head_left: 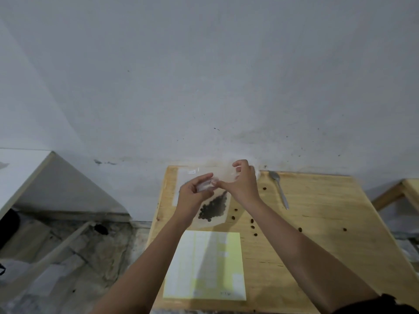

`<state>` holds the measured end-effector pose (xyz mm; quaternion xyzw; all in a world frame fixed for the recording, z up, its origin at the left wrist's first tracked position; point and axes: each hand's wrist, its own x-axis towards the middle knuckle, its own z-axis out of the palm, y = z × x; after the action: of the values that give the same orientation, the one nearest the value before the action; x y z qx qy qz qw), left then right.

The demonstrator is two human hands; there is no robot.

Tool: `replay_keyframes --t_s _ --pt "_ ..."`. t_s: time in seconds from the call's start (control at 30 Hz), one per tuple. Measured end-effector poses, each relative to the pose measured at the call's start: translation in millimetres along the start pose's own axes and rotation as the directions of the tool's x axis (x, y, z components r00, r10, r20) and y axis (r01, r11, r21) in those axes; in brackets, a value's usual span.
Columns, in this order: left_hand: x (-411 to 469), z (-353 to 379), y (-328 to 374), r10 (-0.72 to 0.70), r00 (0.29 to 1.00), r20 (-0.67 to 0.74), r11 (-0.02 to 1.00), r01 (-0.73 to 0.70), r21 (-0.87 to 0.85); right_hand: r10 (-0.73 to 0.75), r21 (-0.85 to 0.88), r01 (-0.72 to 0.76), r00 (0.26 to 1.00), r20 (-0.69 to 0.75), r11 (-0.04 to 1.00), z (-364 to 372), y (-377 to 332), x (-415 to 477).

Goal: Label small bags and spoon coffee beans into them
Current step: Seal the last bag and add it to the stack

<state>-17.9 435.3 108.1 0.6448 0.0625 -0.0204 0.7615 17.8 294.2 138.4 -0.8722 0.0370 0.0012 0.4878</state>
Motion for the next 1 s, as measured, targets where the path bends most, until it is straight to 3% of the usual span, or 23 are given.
replay_keyframes --t_s 0.17,0.6,0.77,0.87,1.0 --pt "6.6 -3.5 11.3 0.022 1.0 -0.022 0.996 -0.023 -0.081 0.082 0.24 -0.096 0.995 0.064 0.966 -6.2 -9.9 -2.2" --pt "32.5 -20.2 19.5 0.016 0.996 -0.089 0.992 -0.027 -0.119 0.003 0.329 -0.009 1.0 0.018 0.944 17.8 -10.7 3.2" --pt "52.8 -39.3 24.6 -0.001 0.996 -0.091 0.988 -0.014 -0.155 0.013 0.379 -0.054 0.994 0.111 0.924 37.4 0.9 6.8" --pt "70.7 -48.3 18.7 -0.045 0.994 -0.101 0.997 0.038 -0.069 0.087 0.353 -0.126 0.988 0.125 0.927 50.0 5.8 23.8" --pt "88.9 -60.4 -7.5 -0.065 0.972 -0.226 0.947 0.131 0.293 0.178 0.346 -0.208 0.977 0.116 0.915 68.2 18.7 51.0"
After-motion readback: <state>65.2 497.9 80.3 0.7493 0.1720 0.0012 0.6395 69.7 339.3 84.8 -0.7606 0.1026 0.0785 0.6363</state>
